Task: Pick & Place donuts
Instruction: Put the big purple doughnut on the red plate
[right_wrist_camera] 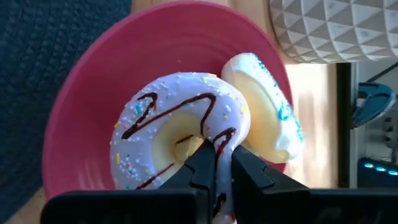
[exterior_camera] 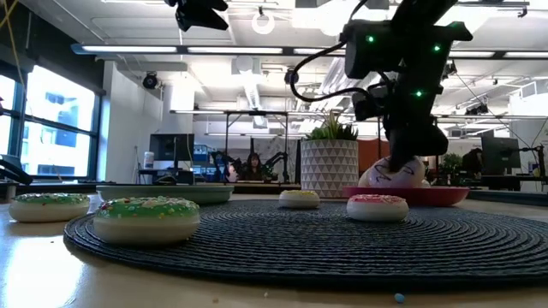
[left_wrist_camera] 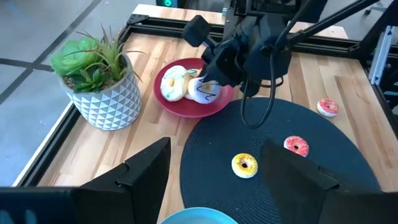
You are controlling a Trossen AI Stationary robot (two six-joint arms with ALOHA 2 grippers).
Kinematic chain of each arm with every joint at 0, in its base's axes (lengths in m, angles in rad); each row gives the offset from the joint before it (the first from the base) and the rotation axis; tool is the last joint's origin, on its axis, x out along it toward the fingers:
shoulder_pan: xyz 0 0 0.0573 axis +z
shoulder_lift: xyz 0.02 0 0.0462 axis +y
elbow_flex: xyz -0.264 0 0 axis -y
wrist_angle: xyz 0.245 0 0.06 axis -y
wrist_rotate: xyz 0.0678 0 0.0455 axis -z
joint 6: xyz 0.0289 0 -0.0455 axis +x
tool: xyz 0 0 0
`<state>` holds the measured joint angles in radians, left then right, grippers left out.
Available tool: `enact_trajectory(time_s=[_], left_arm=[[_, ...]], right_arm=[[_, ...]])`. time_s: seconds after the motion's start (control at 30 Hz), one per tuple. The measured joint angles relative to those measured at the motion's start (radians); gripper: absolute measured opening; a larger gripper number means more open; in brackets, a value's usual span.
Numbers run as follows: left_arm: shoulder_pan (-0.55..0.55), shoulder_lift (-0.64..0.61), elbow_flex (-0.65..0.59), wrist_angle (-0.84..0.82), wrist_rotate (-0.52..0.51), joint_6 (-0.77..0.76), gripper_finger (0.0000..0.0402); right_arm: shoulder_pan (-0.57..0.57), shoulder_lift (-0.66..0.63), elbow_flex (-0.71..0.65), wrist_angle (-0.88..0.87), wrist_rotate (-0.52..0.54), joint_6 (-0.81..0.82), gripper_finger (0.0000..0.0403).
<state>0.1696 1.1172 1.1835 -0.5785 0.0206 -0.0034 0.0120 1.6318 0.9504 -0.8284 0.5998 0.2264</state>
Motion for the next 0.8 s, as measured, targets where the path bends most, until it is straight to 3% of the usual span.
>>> enact_trajectory(time_s=[0.23,0.6,0.8], left_arm=[[0.0,0.0,0.0,0.0,-0.061,0.0,0.0239],[0.0,0.0,0.0,0.0,-0.062,0.002,0.0239],[0.0,0.0,0.0,-0.005,-0.062,0.002,0.0239]], right_arm=[[-0.002,0.0,0.0,0.045,-0.03,-0.032,0.005],[-0.006,0.0,0.0,0.046,-0.029,-0.123,0.0128],[-0.005,0.0,0.049,-0.058,-0.094,-0.121,0.015]])
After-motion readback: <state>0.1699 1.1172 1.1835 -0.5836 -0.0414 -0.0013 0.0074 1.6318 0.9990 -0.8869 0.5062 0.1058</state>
